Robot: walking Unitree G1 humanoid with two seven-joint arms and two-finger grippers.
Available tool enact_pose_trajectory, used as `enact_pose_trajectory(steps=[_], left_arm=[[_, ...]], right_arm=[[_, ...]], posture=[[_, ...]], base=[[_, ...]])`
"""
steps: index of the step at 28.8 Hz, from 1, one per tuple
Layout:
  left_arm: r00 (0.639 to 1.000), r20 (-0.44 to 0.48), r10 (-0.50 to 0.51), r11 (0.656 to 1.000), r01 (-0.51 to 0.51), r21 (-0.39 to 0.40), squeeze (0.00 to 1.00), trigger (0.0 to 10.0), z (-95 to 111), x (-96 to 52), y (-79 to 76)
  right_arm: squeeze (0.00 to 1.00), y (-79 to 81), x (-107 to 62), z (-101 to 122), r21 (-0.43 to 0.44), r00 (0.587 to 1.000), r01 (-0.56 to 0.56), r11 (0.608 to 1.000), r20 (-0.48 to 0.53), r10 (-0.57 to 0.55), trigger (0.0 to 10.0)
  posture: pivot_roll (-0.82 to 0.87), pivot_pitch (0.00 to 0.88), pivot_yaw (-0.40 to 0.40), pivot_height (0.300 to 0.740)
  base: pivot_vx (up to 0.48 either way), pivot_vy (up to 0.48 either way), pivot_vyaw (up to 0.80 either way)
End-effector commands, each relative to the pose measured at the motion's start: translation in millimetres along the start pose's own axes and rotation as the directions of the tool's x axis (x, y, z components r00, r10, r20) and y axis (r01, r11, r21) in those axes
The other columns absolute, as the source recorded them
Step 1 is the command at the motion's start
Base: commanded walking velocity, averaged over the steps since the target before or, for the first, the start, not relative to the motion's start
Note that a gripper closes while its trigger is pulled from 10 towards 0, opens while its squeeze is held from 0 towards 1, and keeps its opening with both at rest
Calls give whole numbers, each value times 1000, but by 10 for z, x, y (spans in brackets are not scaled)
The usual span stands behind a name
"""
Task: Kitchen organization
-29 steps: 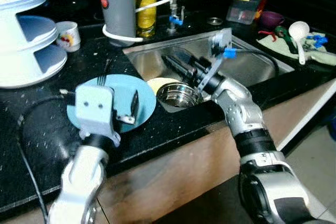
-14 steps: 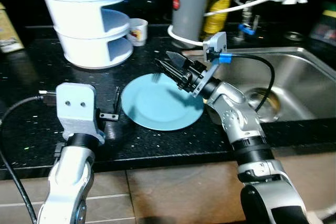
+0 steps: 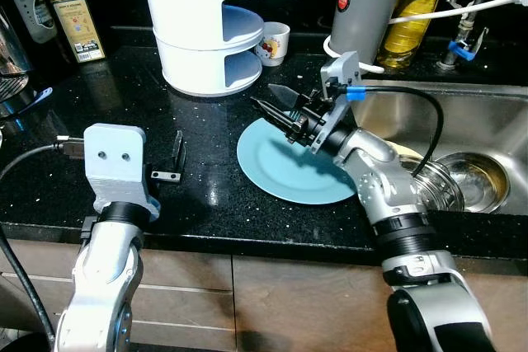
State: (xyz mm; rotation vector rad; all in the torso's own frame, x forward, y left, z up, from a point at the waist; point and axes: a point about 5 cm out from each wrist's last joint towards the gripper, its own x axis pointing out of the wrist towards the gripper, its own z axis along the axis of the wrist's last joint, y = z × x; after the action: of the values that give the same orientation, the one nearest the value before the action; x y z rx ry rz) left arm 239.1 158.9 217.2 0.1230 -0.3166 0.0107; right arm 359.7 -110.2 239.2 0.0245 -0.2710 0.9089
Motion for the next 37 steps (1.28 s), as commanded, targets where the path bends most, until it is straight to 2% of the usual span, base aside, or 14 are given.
enact_pose_trajectory(steps=[1,3,5,6,8,13,16,18,20,21,22,28,32,37], left_arm=[[1000,-16,-3,1000,4,2,0,10000,-36,-3,-4],[1000,-16,-3,1000,3,1,0,10000,-37,1,0],[1000,-20,-2,1000,2,3,0,10000,-47,-4,9],[1000,-21,-2,1000,2,2,0,10000,-48,-4,10],[1000,-21,-1,1000,1,1,0,10000,-48,-5,11],[1000,-23,-6,1000,6,-3,0,10000,-62,5,-13],[1000,-19,-11,1000,11,-6,0,10000,-55,13,-34],[1000,-19,-12,1000,12,-5,0,10000,-53,8,-28],[1000,-22,-10,1000,10,0,0,10000,-57,3,-5],[1000,-25,-8,1000,8,3,0,10000,-62,0,9],[1000,-25,-8,1000,8,3,0,10000,-63,0,11],[999,-35,-20,1000,20,2,0,10000,-95,0,-21],[998,-47,-41,999,40,-9,0,10000,-115,-12,-42],[983,-90,-158,985,151,-83,0,10000,-190,-85,-160]], right_arm=[[0,23,-13,-20,-20,1000,-12,1000,-11,12,10000],[0,49,-48,4,-35,998,-66,997,-17,65,10000],[0,113,-140,43,-129,980,-191,973,-84,181,10000],[0,108,-150,44,-140,978,-196,971,-98,183,10000],[0,96,-151,44,-143,979,-186,972,-104,172,10000],[0,-44,-96,-12,-267,978,-55,962,-208,-2,10000],[0,36,-104,-3,-243,979,-114,963,-192,68,10000],[0,112,-226,49,-184,962,-244,952,-172,213,10000],[0,182,-377,85,-155,919,-375,914,-196,343,10000],[0,216,-496,89,-160,882,-445,881,-250,400,10000],[0,226,-536,90,-161,869,-466,870,-269,416,10000],[0,258,-722,10,-206,814,-515,832,-423,399,10000],[0,272,-841,-4,-249,809,-504,827,-472,351,10000],[0,284,-1037,46,-227,791,-507,832,-506,344,10000]], posture=[[118,0,-42,740],[119,0,-45,740],[119,0,-45,740],[119,0,-45,740],[117,0,-45,740],[110,0,-43,740],[114,0,-43,740],[120,0,-43,740],[120,0,-42,740],[117,0,-42,740],[117,0,-42,740],[109,0,-36,740],[104,0,-30,740],[93,0,-25,740]], base=[[0,0,0],[0,0,0],[0,0,0],[0,0,0],[0,0,0],[0,0,0],[0,0,0],[0,0,0],[0,0,0],[0,0,0],[0,0,0],[0,0,0],[0,0,0],[0,0,0]])
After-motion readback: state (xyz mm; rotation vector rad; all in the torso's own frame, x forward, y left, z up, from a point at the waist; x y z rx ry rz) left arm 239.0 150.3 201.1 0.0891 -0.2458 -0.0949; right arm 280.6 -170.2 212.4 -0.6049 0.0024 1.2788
